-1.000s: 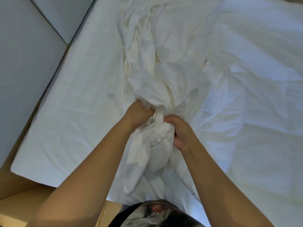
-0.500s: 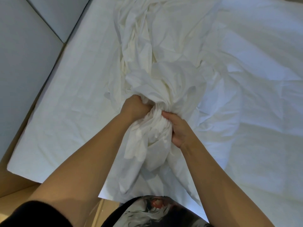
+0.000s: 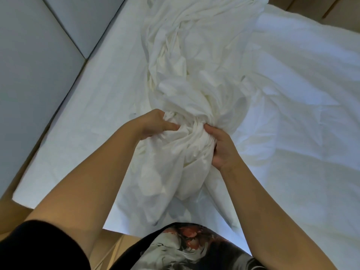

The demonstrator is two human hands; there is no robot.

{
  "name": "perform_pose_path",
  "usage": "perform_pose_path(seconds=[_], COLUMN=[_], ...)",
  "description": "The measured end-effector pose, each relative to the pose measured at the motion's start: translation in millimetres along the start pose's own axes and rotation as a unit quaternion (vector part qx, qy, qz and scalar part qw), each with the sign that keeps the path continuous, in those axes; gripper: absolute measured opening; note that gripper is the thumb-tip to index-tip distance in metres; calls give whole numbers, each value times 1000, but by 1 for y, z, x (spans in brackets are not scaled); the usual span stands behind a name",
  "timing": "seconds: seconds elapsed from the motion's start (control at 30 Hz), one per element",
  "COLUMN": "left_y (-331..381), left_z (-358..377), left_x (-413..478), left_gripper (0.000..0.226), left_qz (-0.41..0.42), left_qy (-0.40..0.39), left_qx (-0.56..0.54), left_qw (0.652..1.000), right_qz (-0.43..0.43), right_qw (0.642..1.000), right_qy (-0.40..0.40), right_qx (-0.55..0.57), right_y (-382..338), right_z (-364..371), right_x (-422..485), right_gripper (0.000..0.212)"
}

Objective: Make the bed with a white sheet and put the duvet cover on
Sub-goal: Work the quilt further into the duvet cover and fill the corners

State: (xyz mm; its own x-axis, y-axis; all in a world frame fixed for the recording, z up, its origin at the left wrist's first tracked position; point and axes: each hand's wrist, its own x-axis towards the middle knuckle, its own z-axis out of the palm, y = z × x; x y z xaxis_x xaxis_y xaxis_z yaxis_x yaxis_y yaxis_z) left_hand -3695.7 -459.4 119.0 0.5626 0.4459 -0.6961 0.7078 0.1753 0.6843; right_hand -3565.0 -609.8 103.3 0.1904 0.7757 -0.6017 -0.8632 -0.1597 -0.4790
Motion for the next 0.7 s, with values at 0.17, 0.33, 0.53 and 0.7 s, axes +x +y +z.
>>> perform_pose_path(seconds=[0.17, 0.33, 0.53, 0.7], left_y=[11, 13, 36, 50], left_z=[-1, -5, -22, -16], left_x=[0, 1, -8, -8], left_gripper=[51, 49, 39, 47], left_qz=[-4, -80, -63, -51], left_qy=[48, 77, 13, 51], left_qx=[86, -26, -36, 185], left_qw=[995, 994, 997, 980], right_qz=[6, -8, -19, -42], right_qw=[999, 993, 989, 973], right_qy=[34, 71, 89, 119], right_qx=[-40, -93, -113, -193], right_y=[4, -3, -26, -13], right_z=[3, 10, 18, 23], right_x=[3, 3, -1, -2], right_gripper=[21, 21, 21, 16])
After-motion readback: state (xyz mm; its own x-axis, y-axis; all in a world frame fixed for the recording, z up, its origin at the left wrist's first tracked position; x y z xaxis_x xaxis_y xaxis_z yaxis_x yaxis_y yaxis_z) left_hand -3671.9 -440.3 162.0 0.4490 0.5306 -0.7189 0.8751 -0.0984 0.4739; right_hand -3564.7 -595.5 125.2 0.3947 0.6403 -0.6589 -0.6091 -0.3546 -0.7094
